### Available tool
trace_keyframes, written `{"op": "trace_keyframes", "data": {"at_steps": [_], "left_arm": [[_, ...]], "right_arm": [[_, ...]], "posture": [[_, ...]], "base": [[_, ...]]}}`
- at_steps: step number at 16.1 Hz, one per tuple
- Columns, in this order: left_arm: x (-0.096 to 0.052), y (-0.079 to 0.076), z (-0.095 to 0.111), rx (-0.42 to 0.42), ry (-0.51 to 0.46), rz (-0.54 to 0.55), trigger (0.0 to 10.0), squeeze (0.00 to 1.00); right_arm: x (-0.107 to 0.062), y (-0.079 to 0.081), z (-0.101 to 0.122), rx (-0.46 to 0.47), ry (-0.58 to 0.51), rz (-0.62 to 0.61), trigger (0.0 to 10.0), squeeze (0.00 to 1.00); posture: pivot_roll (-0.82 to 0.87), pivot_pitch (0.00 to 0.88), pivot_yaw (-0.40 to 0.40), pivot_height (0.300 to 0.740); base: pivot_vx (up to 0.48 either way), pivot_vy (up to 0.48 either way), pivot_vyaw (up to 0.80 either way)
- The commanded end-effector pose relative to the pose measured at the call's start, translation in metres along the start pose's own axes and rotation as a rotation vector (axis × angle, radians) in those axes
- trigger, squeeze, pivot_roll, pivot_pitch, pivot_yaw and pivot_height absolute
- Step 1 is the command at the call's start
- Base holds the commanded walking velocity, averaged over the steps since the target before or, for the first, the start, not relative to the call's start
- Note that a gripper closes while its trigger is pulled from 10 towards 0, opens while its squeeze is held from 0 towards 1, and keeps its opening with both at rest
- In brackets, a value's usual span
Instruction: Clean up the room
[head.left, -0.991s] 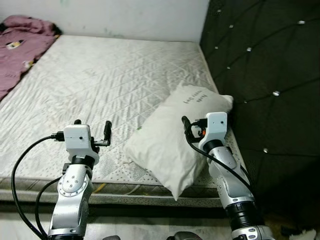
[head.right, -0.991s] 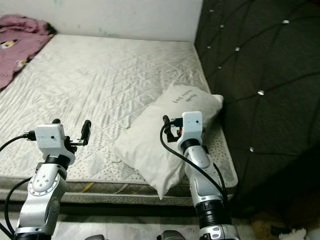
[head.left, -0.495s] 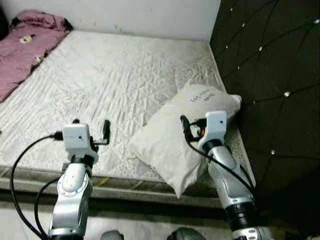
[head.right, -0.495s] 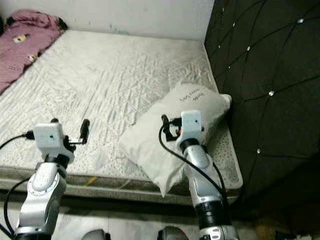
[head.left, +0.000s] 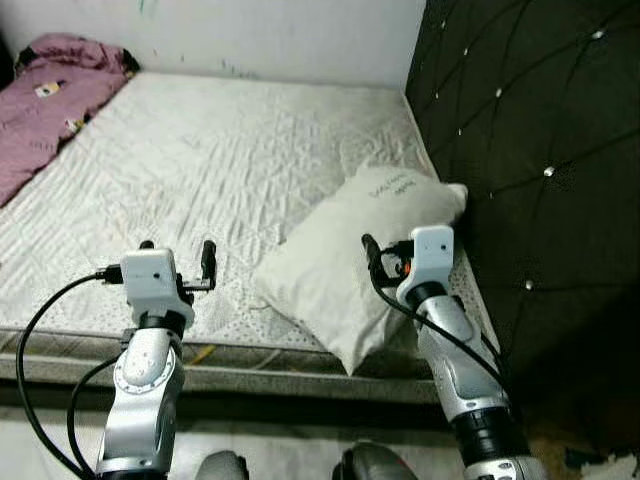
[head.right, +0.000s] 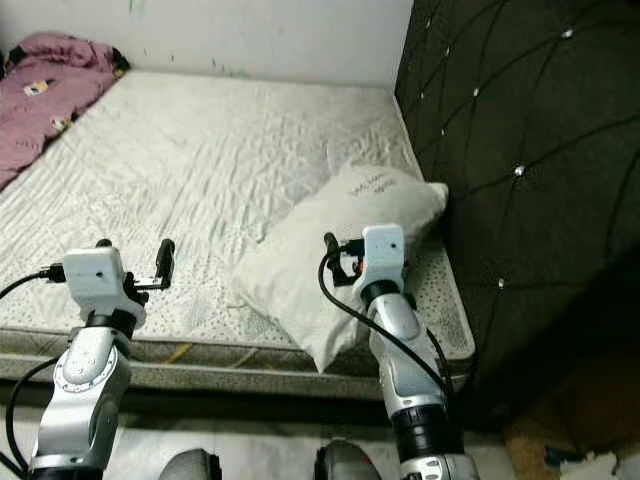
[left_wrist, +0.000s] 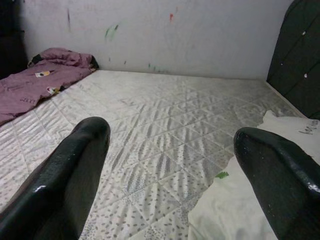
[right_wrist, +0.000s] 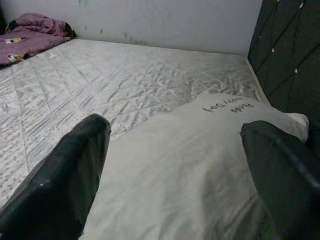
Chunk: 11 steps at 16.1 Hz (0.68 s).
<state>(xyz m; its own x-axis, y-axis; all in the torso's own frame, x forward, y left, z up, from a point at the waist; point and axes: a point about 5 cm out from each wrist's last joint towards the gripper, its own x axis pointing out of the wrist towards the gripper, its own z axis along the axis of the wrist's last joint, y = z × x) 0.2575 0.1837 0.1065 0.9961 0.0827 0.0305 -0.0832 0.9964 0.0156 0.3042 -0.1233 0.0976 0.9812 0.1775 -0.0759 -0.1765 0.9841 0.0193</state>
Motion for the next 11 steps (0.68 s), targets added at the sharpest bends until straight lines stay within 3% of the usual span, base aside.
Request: {"op": "trace_keyframes", "data": {"at_steps": [1, 3, 11], "left_arm": [[0.0009, -0.0015, 0.0026, 0.003, -0.006, -0.015, 10.0, 0.00], [0.0010, -0.0027, 0.0032, 0.002, -0.013, -0.027, 10.0, 0.00], [0.0011, -0.0055, 0.0044, -0.008, -0.024, -0.048, 10.0, 0.00]], "right_arm": [[0.0002, -0.0007, 0.0027, -0.007, -0.005, 0.006, 10.0, 0.00], [0.0002, -0.0006, 0.0025, -0.009, -0.005, 0.008, 10.0, 0.00], [0.0017, -0.0013, 0.0034, -0.018, -0.006, 0.010, 10.0, 0.00]], "posture": [[-0.05, 0.000, -0.030, 0.687], [-0.05, 0.000, -0.032, 0.687], [-0.05, 0.000, -0.037, 0.687]], "base": [[0.000, 0.000, 0.00], [0.000, 0.000, 0.00], [0.371, 0.000, 0.00]]}}
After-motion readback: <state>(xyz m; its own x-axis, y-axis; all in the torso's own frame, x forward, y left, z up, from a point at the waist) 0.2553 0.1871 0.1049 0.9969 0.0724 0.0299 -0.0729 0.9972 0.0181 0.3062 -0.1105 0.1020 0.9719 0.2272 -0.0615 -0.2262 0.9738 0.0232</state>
